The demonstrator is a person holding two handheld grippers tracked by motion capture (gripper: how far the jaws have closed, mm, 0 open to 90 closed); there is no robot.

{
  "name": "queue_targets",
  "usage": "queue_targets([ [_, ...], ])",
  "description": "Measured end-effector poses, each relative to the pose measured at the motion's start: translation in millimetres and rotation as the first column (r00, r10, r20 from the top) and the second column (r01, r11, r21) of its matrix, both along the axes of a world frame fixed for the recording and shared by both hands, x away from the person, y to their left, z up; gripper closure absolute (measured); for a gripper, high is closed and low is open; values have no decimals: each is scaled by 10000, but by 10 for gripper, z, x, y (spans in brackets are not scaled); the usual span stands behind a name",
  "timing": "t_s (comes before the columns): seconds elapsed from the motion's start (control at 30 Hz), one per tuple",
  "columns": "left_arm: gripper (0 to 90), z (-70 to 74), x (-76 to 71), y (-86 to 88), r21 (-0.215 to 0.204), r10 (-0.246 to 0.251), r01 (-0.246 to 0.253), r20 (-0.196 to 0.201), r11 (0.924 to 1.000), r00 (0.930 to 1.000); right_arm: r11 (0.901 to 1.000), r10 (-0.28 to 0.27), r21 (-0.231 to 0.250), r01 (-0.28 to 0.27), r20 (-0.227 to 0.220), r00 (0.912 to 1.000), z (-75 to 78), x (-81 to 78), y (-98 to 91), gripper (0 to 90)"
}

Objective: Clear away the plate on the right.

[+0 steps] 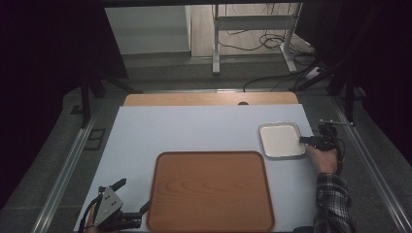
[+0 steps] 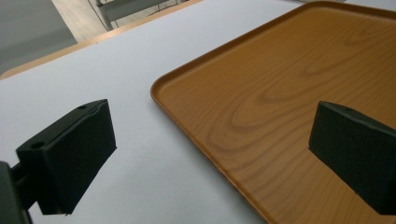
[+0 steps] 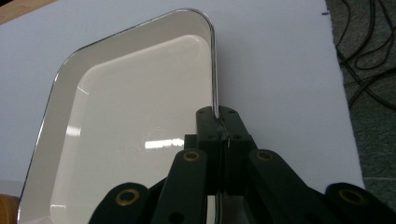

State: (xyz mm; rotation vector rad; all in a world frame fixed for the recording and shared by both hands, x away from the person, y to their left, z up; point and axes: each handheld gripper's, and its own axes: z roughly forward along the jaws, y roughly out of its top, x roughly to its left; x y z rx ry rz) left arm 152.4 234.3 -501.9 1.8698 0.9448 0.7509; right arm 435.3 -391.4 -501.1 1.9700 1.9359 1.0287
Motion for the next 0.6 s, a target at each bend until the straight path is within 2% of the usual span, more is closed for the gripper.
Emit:
queue_targets([
  [0.3,2,8,-1,23,-215,93,-93,-11,9997,10000,9998,28,220,-38,465,9989,89,-50,40,888],
  [0.6,0,18,-8,35,-418,105,-105,16,9991,9999,9993,288,216,-302,616,9977,136,-147,85,888],
])
